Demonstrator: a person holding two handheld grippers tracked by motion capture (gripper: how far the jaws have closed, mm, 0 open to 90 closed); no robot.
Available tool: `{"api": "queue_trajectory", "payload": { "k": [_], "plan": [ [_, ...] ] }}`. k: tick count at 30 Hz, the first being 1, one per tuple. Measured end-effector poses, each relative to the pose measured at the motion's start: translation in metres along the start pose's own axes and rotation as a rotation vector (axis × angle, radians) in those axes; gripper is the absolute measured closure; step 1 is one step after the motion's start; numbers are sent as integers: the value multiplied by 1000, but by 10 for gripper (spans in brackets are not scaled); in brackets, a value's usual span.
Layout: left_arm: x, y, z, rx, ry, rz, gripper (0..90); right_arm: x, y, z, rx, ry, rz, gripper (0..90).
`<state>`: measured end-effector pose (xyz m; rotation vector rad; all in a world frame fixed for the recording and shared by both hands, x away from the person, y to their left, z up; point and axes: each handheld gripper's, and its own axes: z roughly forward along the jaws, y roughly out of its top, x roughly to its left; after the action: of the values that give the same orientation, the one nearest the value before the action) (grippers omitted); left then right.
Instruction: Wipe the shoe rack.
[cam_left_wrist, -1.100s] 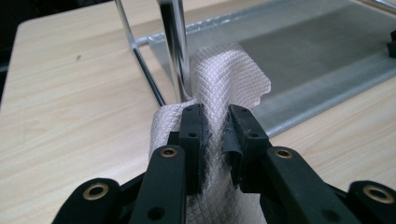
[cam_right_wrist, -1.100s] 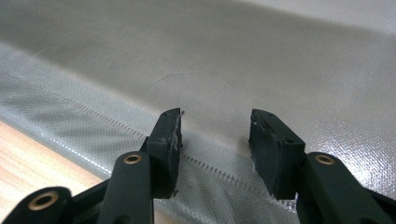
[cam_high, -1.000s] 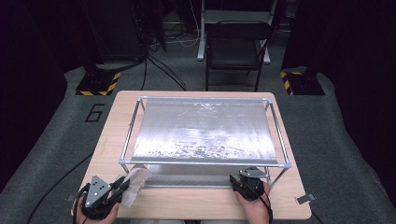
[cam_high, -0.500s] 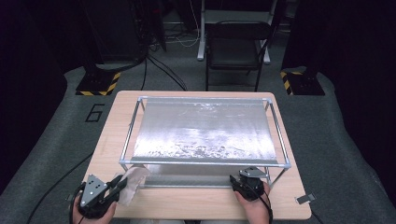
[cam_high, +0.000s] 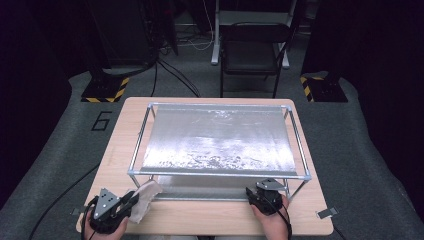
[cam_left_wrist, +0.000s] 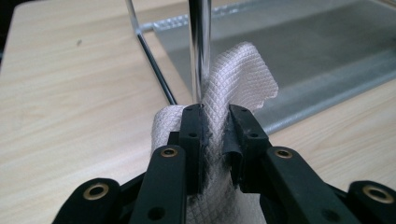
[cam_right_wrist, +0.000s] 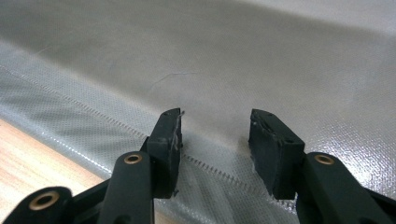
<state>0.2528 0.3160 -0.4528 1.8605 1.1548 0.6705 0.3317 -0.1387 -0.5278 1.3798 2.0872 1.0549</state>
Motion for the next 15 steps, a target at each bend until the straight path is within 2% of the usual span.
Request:
{"api": "queue_trajectory", "payload": {
  "k": [2, 9, 11, 15],
  "plan": [
    [-1, 6, -8, -31, 8, 6, 763, 0, 0, 0, 0, 0, 0, 538],
    [0, 26, -36, -94, 33, 45, 762, 0, 0, 0, 0, 0, 0, 538],
    [3, 26, -36, -105, 46, 34, 762, 0, 0, 0, 0, 0, 0, 538],
    [9, 17, -29, -86, 48, 2, 763, 0, 0, 0, 0, 0, 0, 538]
  ]
}}
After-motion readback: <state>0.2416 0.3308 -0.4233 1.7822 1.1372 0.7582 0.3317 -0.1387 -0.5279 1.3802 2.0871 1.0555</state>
